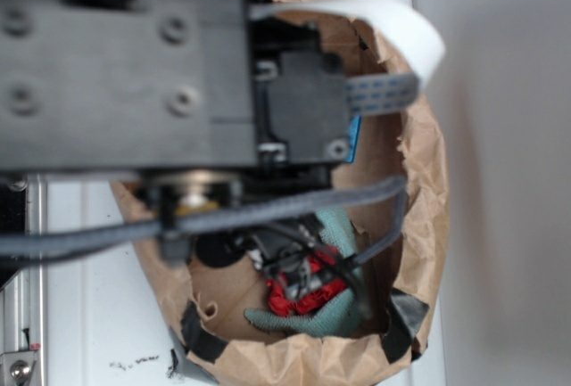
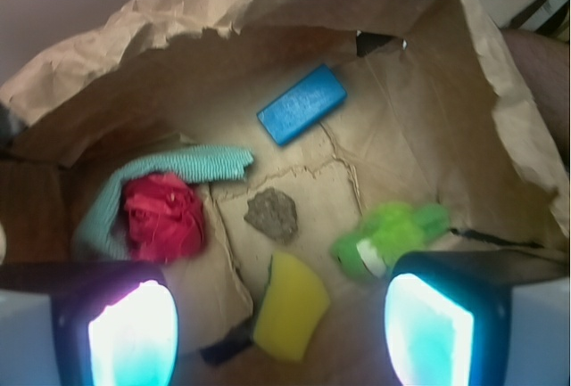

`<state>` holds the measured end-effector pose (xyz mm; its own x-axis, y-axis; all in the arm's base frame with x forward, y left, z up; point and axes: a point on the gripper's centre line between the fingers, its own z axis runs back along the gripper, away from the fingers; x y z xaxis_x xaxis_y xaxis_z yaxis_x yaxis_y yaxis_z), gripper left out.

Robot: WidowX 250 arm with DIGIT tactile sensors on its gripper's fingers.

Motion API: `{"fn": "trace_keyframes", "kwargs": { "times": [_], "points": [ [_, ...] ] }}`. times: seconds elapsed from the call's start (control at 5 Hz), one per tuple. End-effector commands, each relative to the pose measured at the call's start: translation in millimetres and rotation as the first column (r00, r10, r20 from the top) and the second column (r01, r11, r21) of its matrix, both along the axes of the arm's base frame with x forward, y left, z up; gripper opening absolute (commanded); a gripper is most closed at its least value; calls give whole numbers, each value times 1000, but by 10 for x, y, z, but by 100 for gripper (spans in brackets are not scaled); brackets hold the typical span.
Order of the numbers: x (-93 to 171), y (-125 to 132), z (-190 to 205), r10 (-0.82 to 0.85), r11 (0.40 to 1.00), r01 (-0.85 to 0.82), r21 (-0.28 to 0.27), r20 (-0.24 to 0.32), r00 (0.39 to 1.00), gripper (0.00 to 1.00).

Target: Grab the blue block.

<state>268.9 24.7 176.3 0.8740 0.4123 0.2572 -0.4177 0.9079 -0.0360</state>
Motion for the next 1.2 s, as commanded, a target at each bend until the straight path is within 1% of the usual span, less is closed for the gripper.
{"fn": "trace_keyframes", "kwargs": {
  "times": [0.0, 0.2, 1.0],
  "points": [
    [217, 348, -91, 163, 986, -166, 33, 68, 984, 100],
    [232, 409, -192, 290, 957, -291, 3, 78, 954, 100],
    [232, 409, -192, 290, 957, -291, 3, 78, 954, 100]
  ]
}}
